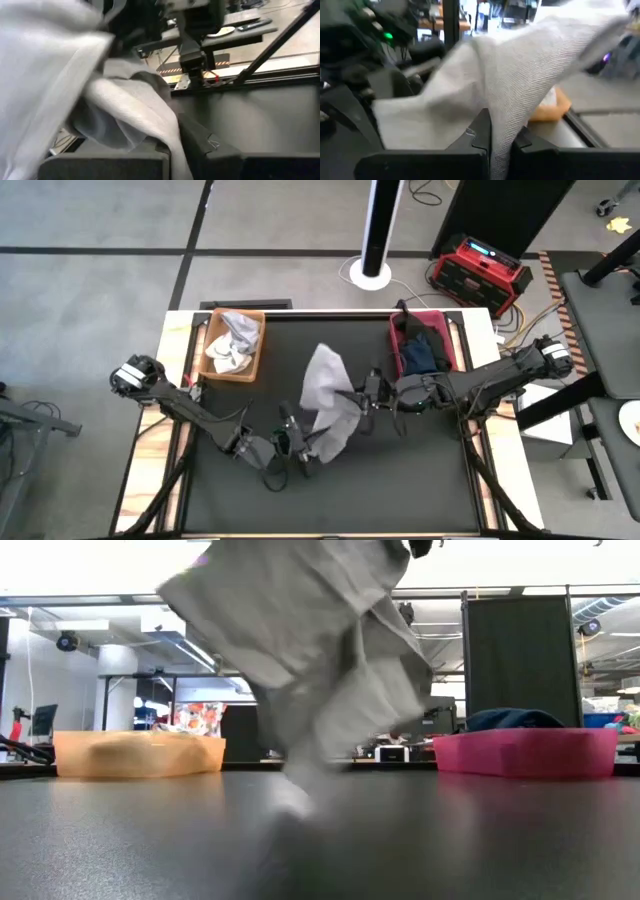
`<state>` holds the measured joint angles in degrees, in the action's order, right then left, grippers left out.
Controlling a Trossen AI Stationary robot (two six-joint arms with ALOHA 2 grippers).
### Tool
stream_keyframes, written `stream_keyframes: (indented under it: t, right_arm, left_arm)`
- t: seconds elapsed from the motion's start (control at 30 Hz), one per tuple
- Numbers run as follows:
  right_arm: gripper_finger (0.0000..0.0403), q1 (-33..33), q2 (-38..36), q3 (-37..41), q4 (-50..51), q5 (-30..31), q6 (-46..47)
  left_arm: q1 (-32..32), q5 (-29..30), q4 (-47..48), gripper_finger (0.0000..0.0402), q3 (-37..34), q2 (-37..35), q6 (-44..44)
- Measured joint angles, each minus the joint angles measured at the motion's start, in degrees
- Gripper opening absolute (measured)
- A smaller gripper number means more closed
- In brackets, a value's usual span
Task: Sort towels by color in basket
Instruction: Put the gray towel into the orange bin
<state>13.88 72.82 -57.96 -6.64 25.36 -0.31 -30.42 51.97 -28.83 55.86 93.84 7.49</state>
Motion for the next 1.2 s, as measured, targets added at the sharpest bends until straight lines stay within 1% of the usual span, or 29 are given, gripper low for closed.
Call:
stream_keyframes:
  t: [0.07,0.13,0.23,0.3,0.43,0.53,0.57,0.67,0.73,0.83,0.97,1.0,1.1,1.2]
  right_arm:
    - [0.0022,-0.5,0.0,-0.4,3.4,-0.1,3.3]
    - [0.0041,-0.9,0.0,-1.0,6.4,-0.1,5.7]
    - [0.0084,-1.0,0.0,-1.5,7.3,-0.2,6.9]
    - [0.0117,-1.0,-0.1,-1.7,7.3,-1.8,7.0]
    - [0.018,-0.9,-0.4,-2.4,10.9,-2.7,6.7]
    - [0.0217,-0.9,-0.9,-2.7,14.6,-2.8,6.7]
    - [0.0228,-0.9,-1.0,-2.7,14.9,-2.8,6.4]
    - [0.0256,-0.2,-1.8,-2.7,14.7,-2.9,2.8]
    - [0.0269,0.8,-2.1,-2.7,13.3,-3.7,-1.0]
    - [0.0283,2.6,-2.4,-2.6,9.9,-7.8,-5.1]
    - [0.0296,3.2,-2.3,-2.6,8.7,-15.8,-5.1]
    - [0.0299,3.1,-1.7,-2.6,8.1,-16.9,-4.3]
    - [0.0307,3.1,0.4,-2.6,6.2,-17.3,-3.4]
    - [0.0311,3.0,3.5,-2.6,2.9,-17.3,-3.3]
  left_arm:
    - [-0.8,0.0,-1.0,0.0002,0.0,-0.1,0.8]
    - [-1.6,0.0,-2.5,0.0002,0.0,-0.3,2.1]
    - [-2.4,0.0,-3.2,0.0001,0.0,-0.7,2.7]
    - [-2.7,0.2,-3.3,0.0,0.0,-1.0,2.7]
    - [-3.6,5.2,-3.8,0.0,0.0,-1.8,3.9]
    - [-4.6,9.3,-4.0,0.0,0.2,-2.6,6.3]
    - [-5.0,10.2,-4.3,0.0,0.3,-2.8,7.3]
    - [-5.3,10.5,-7.8,0.0,0.3,-3.0,10.8]
    - [-5.2,10.6,-10.3,0.0,0.3,-3.0,12.5]
    - [-4.9,11.7,-11.6,0.0,0.3,-3.0,13.4]
    - [-4.6,13.2,-11.6,0.0,0.3,-3.0,13.7]
    - [-4.5,13.2,-11.7,0.0,0.3,-3.0,13.7]
    - [-4.0,12.8,-12.7,0.0,0.3,-3.0,13.6]
    - [-3.4,9.0,-13.1,0.0,0.4,-3.0,13.4]
